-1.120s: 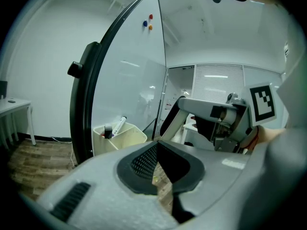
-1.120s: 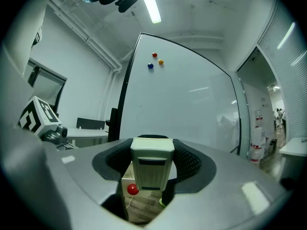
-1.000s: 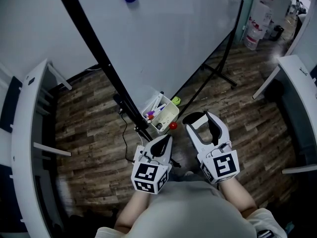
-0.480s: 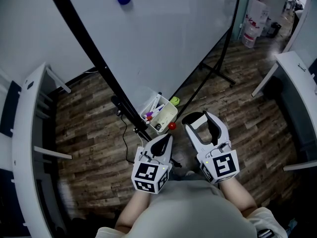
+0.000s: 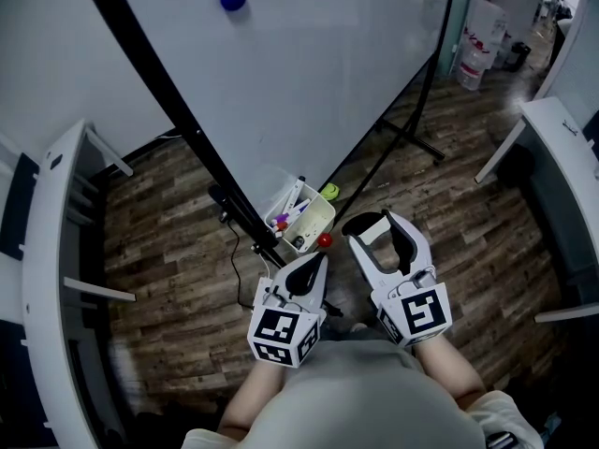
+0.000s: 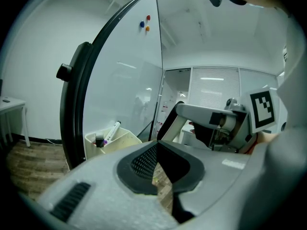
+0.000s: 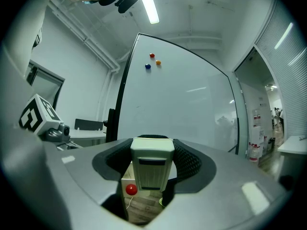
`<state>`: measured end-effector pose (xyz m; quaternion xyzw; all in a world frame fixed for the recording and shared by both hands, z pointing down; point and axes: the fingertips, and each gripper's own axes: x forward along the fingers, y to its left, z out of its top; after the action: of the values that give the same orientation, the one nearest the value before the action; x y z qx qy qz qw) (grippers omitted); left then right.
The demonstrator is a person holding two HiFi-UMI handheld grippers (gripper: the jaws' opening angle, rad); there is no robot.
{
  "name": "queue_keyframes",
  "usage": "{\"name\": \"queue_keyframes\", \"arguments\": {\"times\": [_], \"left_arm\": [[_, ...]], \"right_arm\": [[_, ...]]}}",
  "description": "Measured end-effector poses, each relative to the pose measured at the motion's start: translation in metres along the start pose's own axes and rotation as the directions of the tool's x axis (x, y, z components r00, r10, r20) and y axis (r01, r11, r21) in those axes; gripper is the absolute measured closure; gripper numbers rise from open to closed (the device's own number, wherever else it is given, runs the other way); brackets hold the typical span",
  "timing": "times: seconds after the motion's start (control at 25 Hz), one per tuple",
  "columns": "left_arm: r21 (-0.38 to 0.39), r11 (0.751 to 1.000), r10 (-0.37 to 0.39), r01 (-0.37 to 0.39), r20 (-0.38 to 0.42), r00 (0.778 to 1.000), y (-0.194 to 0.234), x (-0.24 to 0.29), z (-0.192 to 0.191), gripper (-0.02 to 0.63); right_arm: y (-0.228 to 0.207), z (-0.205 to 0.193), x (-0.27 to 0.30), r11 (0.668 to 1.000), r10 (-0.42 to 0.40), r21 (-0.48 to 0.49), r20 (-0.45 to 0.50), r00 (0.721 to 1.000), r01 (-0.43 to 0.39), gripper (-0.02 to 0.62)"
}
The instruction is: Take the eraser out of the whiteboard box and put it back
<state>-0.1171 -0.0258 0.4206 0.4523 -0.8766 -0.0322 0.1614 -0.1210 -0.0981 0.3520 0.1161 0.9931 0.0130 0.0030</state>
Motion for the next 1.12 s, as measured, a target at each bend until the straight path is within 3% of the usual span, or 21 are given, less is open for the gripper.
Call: {"name": "queue_keyframes", "arguments": {"times": [1.12], "left_arm": [[-0.05, 0.991, 0.125, -0.125, 0.014, 0.992, 0.044, -0.011, 0.0, 0.604]], "right_arm": [[0.027, -0.005, 0.058, 0.989, 0.149, 0.01, -0.002, 0.989, -0.149, 0.328]]}}
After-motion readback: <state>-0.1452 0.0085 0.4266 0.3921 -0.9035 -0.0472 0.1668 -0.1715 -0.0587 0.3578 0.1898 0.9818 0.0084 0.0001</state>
